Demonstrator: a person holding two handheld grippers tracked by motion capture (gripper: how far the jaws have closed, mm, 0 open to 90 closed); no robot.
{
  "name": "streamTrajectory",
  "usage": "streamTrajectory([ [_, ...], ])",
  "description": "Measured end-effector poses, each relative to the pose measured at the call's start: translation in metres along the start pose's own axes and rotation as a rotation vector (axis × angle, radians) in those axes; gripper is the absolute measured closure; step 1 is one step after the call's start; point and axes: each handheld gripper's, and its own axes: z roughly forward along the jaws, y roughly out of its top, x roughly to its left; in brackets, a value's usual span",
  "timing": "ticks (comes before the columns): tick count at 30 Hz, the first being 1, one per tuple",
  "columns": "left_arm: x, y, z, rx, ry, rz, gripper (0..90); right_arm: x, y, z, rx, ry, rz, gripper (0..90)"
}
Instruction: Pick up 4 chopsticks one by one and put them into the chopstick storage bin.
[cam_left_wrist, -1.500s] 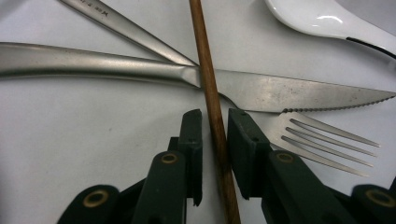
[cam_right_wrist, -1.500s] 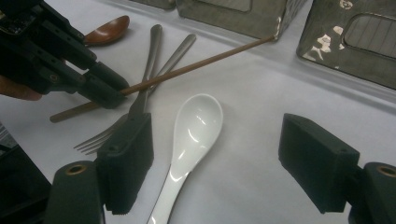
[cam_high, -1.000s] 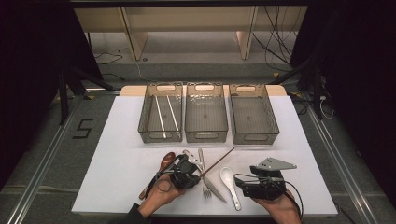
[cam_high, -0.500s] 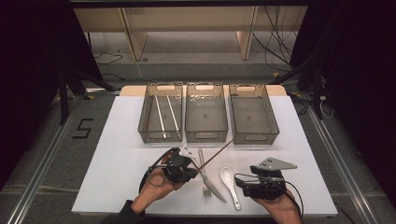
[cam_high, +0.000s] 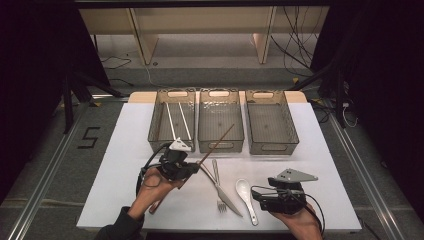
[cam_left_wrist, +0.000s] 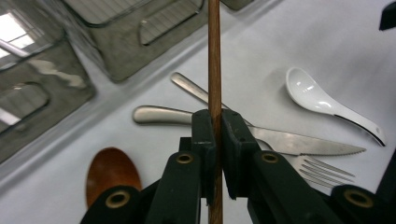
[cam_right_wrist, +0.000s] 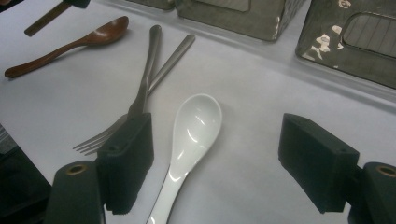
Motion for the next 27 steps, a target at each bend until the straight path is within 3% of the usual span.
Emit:
streamTrajectory([
  [27,0.075,0.023,-0.026,-0.129,0.080,-0.169,84.0,0.001,0.000,0.000,-0.002,0.005,0.010,27.4],
])
